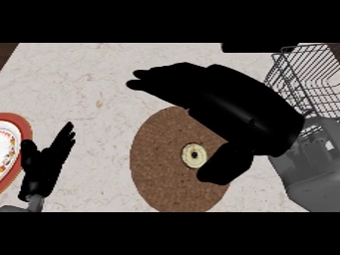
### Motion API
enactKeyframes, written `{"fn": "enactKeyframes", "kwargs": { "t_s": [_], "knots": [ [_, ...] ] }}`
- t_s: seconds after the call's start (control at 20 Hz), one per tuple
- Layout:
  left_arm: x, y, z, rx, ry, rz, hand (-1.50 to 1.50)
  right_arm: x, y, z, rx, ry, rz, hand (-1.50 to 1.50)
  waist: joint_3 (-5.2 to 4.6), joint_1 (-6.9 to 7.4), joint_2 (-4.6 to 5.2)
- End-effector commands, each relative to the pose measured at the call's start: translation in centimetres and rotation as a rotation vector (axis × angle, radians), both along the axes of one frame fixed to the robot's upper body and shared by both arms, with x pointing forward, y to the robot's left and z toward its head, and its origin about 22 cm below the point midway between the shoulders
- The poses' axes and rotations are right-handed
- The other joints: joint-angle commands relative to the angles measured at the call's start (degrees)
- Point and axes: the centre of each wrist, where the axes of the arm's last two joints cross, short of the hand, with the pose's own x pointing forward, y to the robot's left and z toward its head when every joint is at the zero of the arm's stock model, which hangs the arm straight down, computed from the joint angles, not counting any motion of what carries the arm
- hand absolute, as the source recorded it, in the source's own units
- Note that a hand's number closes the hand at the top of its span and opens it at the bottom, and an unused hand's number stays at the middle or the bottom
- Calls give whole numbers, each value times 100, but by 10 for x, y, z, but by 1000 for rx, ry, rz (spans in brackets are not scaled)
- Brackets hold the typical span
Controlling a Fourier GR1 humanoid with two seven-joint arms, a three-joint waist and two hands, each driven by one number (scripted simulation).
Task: Pick the cupcake from the placemat and place it in the basket
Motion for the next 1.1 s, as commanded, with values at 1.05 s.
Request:
{"fn": "enactKeyframes", "kwargs": {
  "t_s": [1.05],
  "knots": [
    [-36, 19, -33, 0, 182, 39, 0, 4, -18, 57, -448, 167, 56, -150, -51, -28, 98]
  ]
}}
